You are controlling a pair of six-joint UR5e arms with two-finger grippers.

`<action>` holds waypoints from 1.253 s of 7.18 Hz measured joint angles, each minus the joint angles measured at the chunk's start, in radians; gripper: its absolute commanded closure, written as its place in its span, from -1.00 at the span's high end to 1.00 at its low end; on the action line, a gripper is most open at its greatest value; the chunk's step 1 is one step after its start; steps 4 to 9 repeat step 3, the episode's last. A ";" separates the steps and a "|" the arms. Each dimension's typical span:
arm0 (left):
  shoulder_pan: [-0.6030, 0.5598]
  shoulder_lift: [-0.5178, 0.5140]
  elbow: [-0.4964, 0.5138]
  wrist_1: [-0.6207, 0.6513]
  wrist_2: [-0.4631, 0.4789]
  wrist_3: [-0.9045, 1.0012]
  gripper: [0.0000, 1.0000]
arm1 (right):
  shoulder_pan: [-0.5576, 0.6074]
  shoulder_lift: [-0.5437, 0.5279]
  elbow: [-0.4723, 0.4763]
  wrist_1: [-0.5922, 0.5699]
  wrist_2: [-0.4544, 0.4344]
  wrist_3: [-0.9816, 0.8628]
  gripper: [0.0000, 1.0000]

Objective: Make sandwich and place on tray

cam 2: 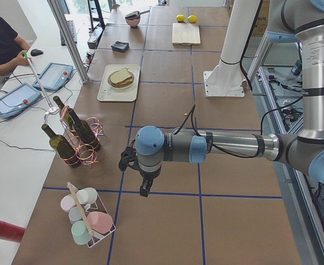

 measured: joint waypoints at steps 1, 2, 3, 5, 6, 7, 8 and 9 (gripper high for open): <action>0.002 0.000 0.003 -0.009 0.000 -0.002 1.00 | -0.001 0.000 -0.001 0.000 0.000 -0.001 1.00; 0.002 -0.001 0.005 -0.014 0.000 -0.002 1.00 | -0.002 -0.001 -0.001 0.000 -0.001 -0.003 1.00; 0.003 -0.002 0.007 -0.018 0.001 -0.003 1.00 | -0.004 -0.001 -0.001 0.000 -0.001 -0.005 1.00; 0.003 -0.002 0.007 -0.018 0.001 -0.003 1.00 | -0.004 -0.001 -0.001 0.000 -0.001 -0.005 1.00; 0.003 -0.002 0.007 -0.018 0.001 -0.003 1.00 | -0.004 -0.001 -0.001 0.000 -0.001 -0.005 1.00; 0.003 -0.002 0.007 -0.018 0.001 -0.003 1.00 | -0.004 -0.001 -0.001 0.000 -0.001 -0.005 1.00; 0.003 -0.002 0.007 -0.018 0.001 -0.003 1.00 | -0.004 -0.001 -0.001 0.000 -0.001 -0.005 1.00; 0.003 -0.002 0.007 -0.018 0.001 -0.003 1.00 | -0.004 -0.001 -0.001 0.000 -0.001 -0.005 1.00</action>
